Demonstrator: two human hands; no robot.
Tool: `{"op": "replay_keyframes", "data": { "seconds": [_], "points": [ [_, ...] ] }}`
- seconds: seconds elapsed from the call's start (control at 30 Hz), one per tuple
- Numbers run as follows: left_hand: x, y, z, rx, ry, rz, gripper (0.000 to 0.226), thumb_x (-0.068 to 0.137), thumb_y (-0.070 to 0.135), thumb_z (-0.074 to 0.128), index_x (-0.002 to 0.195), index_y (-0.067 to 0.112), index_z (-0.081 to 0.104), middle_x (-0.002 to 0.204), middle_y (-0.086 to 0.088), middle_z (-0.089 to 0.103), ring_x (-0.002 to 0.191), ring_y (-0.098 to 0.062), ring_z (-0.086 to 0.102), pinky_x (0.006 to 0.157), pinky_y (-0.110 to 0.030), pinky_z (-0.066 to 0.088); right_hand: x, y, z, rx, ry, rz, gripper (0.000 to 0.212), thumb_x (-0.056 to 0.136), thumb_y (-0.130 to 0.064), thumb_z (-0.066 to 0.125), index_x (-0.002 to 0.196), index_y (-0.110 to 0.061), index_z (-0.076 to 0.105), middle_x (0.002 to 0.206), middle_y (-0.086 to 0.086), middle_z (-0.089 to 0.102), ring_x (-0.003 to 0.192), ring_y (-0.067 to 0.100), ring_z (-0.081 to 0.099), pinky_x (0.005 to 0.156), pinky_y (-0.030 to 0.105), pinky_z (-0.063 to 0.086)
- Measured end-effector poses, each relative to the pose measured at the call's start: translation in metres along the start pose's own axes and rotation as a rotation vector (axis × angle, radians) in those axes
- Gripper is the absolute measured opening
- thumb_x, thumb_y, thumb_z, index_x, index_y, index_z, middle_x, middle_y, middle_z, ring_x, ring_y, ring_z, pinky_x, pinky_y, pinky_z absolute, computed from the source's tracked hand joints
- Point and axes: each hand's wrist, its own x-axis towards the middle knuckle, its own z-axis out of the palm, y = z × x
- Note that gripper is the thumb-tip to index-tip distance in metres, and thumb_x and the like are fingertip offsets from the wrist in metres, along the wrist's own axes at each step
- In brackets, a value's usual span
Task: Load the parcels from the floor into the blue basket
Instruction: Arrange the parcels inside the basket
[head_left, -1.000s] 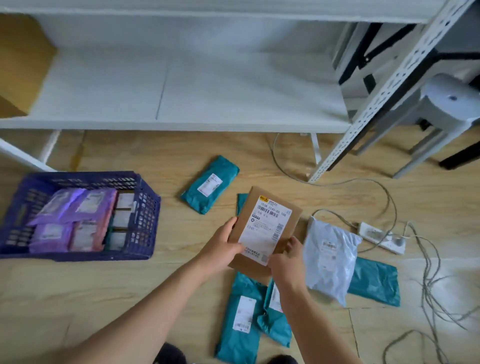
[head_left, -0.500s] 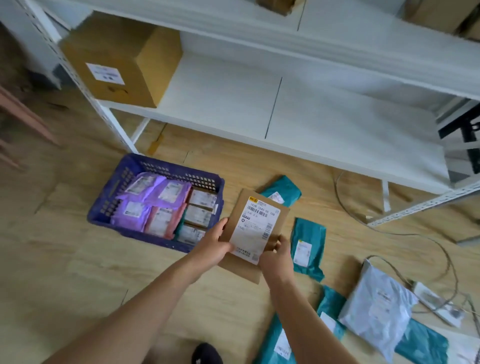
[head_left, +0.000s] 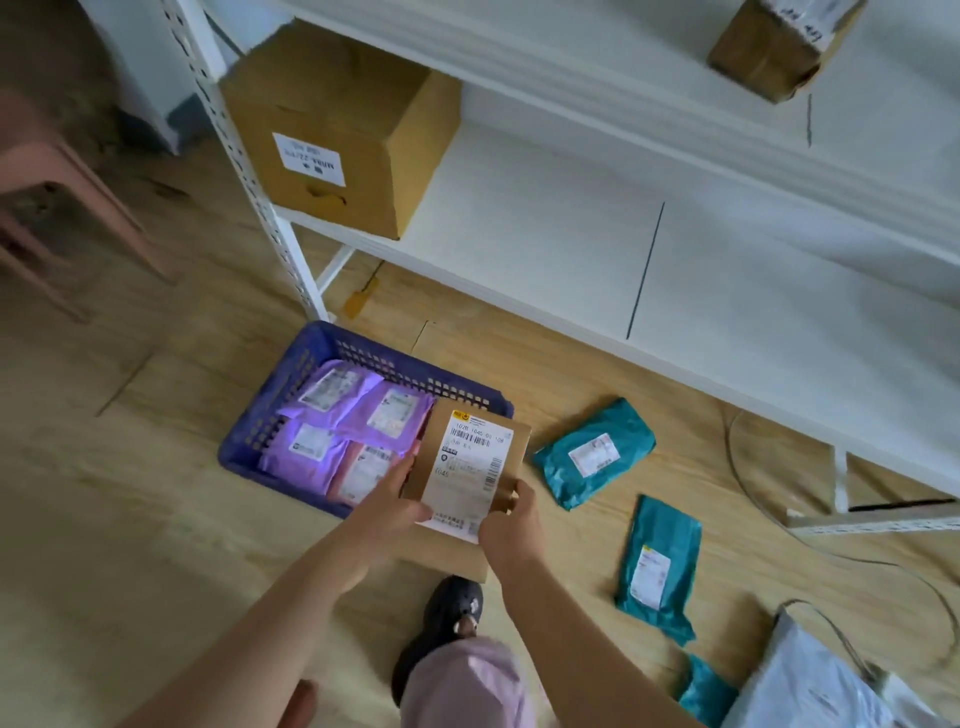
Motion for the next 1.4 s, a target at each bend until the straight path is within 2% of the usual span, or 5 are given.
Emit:
{"op": "replay_keyframes", "data": {
  "seconds": [0.2, 0.63, 1.07, 1.3, 1.4],
  "points": [
    [0.088, 0.013, -0.039, 0.089, 0.027, -0.055, 0.058, 0.09, 0.004, 0.053, 0.141, 0.024, 0.034, 0.13, 0.0, 0.055, 0.11, -0.02, 0.055, 0.088, -0.036, 0.047, 0.087, -0.035, 0.045, -0.046, -0.05, 0.043, 0.067, 0.081, 0.003, 0.039, 0.144, -0.019, 0.027, 0.136, 0.009, 0.049, 0.123, 0.031, 0.047, 0.093, 0.034, 0.042],
    [0.253, -0.03, -0.027, 0.077, -0.175, -0.181, 0.045, 0.092, -0.005, 0.044, 0.119, 0.03, 0.035, 0.113, 0.005, 0.049, 0.105, -0.016, 0.045, 0.091, -0.032, 0.037, 0.249, 0.006, 0.105, -0.049, -0.056, 0.296, 0.061, 0.08, 0.003, 0.04, 0.137, -0.019, 0.036, 0.125, 0.005, 0.057, 0.112, 0.028, 0.054, 0.087, 0.037, 0.05],
    [0.385, -0.099, 0.01, 0.014, -0.226, -0.174, 0.089, 0.071, 0.026, 0.072, 0.147, 0.022, 0.025, 0.13, -0.004, 0.058, 0.117, -0.021, 0.057, 0.102, -0.046, 0.044, 0.361, 0.05, 0.143, -0.05, 0.017, 0.387, 0.061, 0.087, -0.007, 0.038, 0.146, -0.021, 0.024, 0.136, 0.008, 0.049, 0.121, 0.033, 0.05, 0.095, 0.039, 0.046],
    [0.387, -0.097, 0.026, -0.006, -0.184, -0.1, 0.059, 0.084, -0.002, 0.064, 0.127, 0.026, 0.036, 0.095, 0.017, 0.059, 0.101, -0.01, 0.06, 0.079, -0.02, 0.049, 0.356, 0.046, 0.147, -0.094, 0.091, 0.312, 0.064, 0.082, -0.005, 0.041, 0.143, -0.017, 0.027, 0.138, 0.007, 0.045, 0.122, 0.032, 0.048, 0.096, 0.038, 0.046],
    [0.391, -0.098, 0.023, 0.042, -0.195, -0.158, 0.076, 0.085, -0.013, 0.054, 0.146, 0.021, 0.022, 0.106, 0.015, 0.056, 0.119, -0.02, 0.052, 0.095, -0.033, 0.048, 0.347, 0.038, 0.149, -0.137, 0.169, 0.188, 0.068, 0.079, 0.0, 0.045, 0.143, -0.016, 0.03, 0.144, 0.001, 0.036, 0.127, 0.024, 0.042, 0.094, 0.033, 0.042]
  ]
}}
